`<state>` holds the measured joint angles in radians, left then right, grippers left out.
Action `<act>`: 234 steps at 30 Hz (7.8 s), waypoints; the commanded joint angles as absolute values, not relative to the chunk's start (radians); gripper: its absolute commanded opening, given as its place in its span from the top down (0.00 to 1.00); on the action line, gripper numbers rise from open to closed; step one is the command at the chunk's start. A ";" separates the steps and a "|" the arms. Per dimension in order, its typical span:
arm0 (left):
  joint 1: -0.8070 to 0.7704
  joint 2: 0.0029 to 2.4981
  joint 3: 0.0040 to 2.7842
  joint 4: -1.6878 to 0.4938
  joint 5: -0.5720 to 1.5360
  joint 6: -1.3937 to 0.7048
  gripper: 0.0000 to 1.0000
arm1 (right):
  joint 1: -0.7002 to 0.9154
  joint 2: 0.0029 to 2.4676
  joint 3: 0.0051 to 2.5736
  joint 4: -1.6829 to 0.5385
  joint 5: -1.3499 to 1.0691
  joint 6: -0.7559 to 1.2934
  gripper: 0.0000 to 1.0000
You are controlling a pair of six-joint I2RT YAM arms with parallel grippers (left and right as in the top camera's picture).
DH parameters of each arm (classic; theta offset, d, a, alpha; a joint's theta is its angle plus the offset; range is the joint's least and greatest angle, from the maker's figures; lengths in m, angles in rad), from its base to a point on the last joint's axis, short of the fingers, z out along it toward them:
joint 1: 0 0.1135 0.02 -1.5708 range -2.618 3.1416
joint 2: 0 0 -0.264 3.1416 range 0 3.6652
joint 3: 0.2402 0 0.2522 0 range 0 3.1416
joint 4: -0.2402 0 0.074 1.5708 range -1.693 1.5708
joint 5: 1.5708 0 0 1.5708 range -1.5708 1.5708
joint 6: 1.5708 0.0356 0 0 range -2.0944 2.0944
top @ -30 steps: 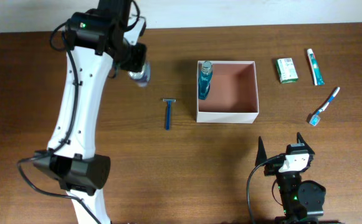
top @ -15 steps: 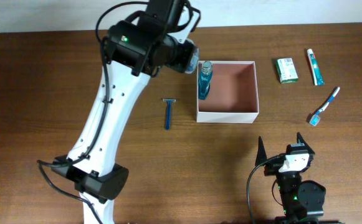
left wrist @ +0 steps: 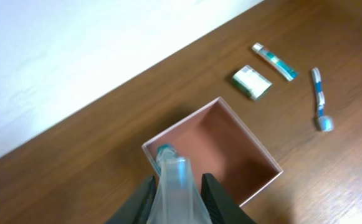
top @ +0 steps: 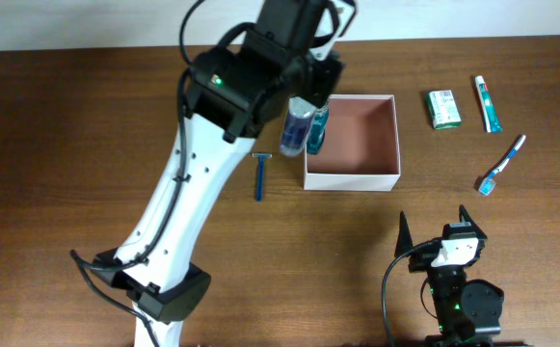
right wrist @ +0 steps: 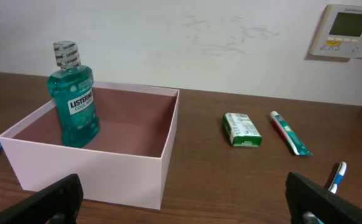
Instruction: Pack container
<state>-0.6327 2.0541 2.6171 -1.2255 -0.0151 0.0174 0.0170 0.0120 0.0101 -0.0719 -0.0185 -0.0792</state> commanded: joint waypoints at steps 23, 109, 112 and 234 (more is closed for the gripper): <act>-0.687 2.199 2.653 -1.060 0.041 -0.068 0.76 | 0.026 0.006 0.006 -0.078 -0.014 -0.078 0.01; -0.651 2.487 2.652 -0.928 0.039 -0.067 0.68 | 0.026 0.006 0.006 -0.078 -0.014 -0.078 0.01; -0.651 2.487 2.652 -0.931 0.039 -0.067 0.68 | 0.026 0.006 0.006 -0.078 -0.014 -0.078 0.01; -0.011 2.439 2.941 -1.647 -0.128 -0.145 0.00 | 0.026 0.006 0.011 0.213 -0.154 -0.035 0.01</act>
<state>-0.0147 2.4298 2.9414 -1.6493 -0.1131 -0.1329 0.0170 0.0116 0.0105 0.1806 -0.0956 -0.0696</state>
